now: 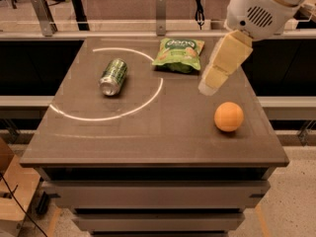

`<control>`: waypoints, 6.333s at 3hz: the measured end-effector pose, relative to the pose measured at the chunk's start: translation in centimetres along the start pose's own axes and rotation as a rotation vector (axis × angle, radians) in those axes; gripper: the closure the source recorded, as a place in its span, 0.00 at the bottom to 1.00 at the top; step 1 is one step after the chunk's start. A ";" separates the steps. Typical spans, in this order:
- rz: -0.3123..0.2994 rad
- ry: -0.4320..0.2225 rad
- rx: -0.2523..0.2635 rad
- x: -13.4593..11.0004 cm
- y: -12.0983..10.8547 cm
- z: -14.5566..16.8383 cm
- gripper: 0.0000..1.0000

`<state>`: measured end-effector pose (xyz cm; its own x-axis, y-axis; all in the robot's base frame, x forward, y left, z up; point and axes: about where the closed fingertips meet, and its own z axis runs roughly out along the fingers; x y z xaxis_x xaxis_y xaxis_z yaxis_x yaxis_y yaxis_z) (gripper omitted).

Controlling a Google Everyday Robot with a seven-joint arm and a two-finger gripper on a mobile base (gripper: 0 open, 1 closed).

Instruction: Place green can upright

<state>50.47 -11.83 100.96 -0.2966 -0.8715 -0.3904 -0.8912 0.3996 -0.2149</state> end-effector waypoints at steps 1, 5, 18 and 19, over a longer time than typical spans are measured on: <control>0.058 -0.007 -0.023 0.6 -0.5 0.9 0.00; 0.240 -0.153 -0.169 -12.2 -5.2 11.0 0.00; 0.572 -0.054 -0.306 -22.2 -4.5 27.4 0.65; 0.529 -0.115 -0.303 -23.5 -4.6 25.5 0.88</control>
Offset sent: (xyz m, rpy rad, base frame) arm 0.0582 0.0328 -0.0331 0.1548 0.1276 -0.2333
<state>70.33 14.08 88.30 -0.7011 -0.5346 -0.4718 -0.6963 0.6558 0.2916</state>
